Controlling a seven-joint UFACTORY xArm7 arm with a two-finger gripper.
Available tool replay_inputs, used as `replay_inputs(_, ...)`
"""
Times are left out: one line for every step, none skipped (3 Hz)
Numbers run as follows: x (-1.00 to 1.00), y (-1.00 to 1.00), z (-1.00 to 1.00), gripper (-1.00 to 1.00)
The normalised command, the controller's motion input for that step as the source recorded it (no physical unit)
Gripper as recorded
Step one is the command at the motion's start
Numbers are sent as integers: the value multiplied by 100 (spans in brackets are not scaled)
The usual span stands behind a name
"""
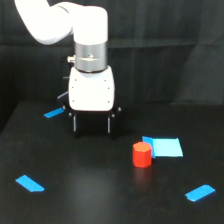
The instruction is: Pick up the red object from the table
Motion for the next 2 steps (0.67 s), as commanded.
replay_inputs(85,-68,11,90)
replay_inputs(85,-63,-11,100)
